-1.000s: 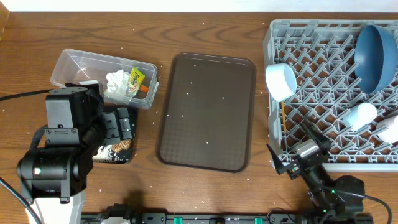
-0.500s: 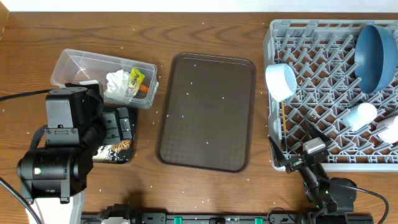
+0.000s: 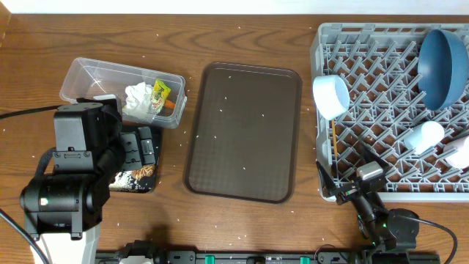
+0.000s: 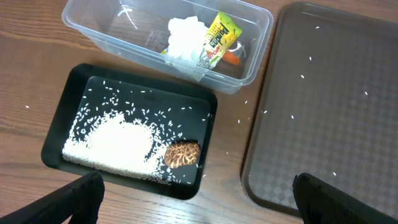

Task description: Sort waste into correct bins and load items into the dishwasher rack

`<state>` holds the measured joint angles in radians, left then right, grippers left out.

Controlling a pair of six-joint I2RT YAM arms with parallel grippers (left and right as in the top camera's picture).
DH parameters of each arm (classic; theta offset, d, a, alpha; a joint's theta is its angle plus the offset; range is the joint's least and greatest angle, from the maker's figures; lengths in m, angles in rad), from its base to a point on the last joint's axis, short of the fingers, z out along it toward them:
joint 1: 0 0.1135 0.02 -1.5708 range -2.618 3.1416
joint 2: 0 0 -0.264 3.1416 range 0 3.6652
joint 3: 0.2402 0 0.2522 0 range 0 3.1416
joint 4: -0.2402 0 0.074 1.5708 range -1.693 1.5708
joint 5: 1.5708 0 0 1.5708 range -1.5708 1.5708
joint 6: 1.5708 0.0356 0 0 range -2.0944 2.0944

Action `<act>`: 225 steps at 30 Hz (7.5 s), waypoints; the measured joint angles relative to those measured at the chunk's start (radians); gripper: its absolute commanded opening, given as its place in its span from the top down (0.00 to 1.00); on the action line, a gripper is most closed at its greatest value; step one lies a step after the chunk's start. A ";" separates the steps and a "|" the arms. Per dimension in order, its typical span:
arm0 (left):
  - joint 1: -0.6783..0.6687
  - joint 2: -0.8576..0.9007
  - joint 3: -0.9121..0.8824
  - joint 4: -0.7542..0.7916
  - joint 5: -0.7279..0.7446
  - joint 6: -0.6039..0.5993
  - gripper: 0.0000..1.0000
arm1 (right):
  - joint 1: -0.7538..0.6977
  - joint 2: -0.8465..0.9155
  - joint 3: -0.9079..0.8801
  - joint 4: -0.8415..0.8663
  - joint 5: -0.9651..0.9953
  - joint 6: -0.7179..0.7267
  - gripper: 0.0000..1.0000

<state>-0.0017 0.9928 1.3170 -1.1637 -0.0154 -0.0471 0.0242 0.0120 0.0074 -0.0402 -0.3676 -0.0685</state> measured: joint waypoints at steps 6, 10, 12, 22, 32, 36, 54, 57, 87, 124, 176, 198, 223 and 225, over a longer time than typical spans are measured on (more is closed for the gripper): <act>0.000 0.000 0.000 0.000 0.000 0.000 0.02 | 0.000 0.000 0.000 0.000 0.000 0.000 0.01; 0.000 0.000 0.000 0.000 0.000 0.000 0.02 | 0.000 0.000 0.000 0.000 0.000 0.000 0.01; 0.000 -0.004 0.000 0.000 0.000 0.000 0.02 | 0.000 0.000 0.000 0.000 0.001 0.000 0.01; -0.078 -0.230 -0.137 0.337 -0.040 0.008 0.02 | 0.000 0.000 0.000 0.000 0.001 0.000 0.01; -0.161 -0.607 -0.678 0.780 0.027 0.037 0.02 | 0.000 0.000 0.000 0.000 0.002 0.000 0.01; -0.180 -0.758 -0.844 0.821 0.044 0.045 0.02 | 0.000 0.000 0.000 0.000 0.002 0.000 0.01; -0.193 -0.983 -1.179 1.013 0.030 0.045 0.02 | 0.000 0.000 0.000 0.000 0.002 0.003 0.01; -0.193 -0.983 -1.249 1.077 0.024 0.045 0.02 | 0.000 0.000 0.000 0.000 0.002 0.003 0.01; -0.197 -0.983 -1.291 1.125 0.024 0.046 0.02 | 0.000 0.000 0.000 0.000 0.002 0.003 0.01; -0.197 -0.983 -1.291 1.125 0.023 0.046 0.02 | 0.000 0.000 0.000 0.000 0.002 0.004 0.01; -0.197 -0.982 -1.291 1.125 0.024 0.046 0.02 | 0.000 0.000 0.000 0.000 0.002 0.004 0.01; -0.197 -0.983 -1.291 1.125 0.024 0.046 0.02 | 0.000 0.000 0.000 0.000 0.002 0.004 0.01; -0.197 -0.982 -1.291 1.125 0.023 0.046 0.02 | 0.000 0.000 0.000 0.000 0.002 0.004 0.01; -0.197 -0.983 -1.291 1.125 0.023 0.046 0.02 | 0.000 0.000 0.000 0.000 0.002 0.004 0.01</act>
<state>-0.1986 0.0101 0.0265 -0.0391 0.0078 -0.0013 0.0242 0.0120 0.0071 -0.0406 -0.3660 -0.0647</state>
